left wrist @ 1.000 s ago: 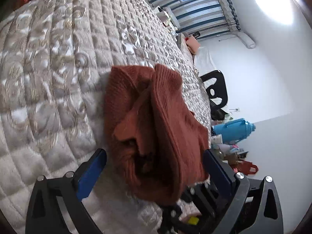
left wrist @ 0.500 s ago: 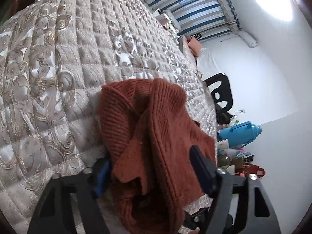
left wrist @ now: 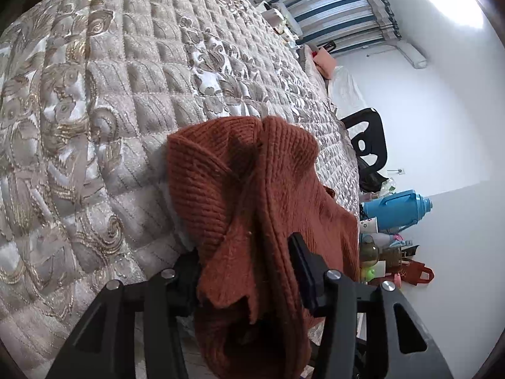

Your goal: Fold small clothes

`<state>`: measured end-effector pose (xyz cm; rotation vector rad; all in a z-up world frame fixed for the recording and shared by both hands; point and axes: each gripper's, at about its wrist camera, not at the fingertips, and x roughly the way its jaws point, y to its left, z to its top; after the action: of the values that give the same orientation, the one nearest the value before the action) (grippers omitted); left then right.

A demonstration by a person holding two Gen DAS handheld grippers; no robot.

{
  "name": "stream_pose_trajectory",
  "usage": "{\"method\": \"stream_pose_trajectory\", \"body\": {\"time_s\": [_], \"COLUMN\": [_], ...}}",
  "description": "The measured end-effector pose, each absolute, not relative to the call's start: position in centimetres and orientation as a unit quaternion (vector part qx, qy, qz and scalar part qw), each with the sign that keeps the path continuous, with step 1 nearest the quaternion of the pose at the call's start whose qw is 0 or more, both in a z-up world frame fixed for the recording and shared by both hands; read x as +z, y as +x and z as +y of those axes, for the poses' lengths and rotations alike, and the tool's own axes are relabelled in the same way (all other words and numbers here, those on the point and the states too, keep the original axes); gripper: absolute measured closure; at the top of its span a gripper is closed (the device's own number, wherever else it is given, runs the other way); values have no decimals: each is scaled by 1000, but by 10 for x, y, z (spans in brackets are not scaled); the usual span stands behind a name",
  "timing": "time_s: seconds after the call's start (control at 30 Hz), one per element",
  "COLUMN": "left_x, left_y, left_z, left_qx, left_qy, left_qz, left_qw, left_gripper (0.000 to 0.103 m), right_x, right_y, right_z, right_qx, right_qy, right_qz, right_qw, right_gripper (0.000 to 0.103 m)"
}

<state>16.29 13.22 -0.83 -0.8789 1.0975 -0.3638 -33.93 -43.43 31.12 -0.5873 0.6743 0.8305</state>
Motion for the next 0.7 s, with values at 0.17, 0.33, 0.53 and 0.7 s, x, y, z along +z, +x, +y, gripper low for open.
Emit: {"method": "stream_pose_trajectory", "body": {"time_s": [0.17,0.33,0.53,0.7], "left_x": [-1,-2,-2,2], "left_y": [165,168,165,165], "left_z": [118,116,114,112], "left_qx": [-175,-169,-144,-134], "left_qy": [-374,-379,-336,-322], "left_qz": [501,503,505,502], "left_qw": [761,758,782,791], "left_gripper": [37,37,65,74], "right_x": [310,310,310,314], "right_y": [-339,-337,-333,-331], "right_z": [-437,-441,-446,-453], "right_qx": [392,395,399,403], "right_qy": [-269,-266,-258,-252], "right_qz": [317,316,320,322], "right_qw": [821,820,819,819], "right_gripper": [90,90,90,90]}}
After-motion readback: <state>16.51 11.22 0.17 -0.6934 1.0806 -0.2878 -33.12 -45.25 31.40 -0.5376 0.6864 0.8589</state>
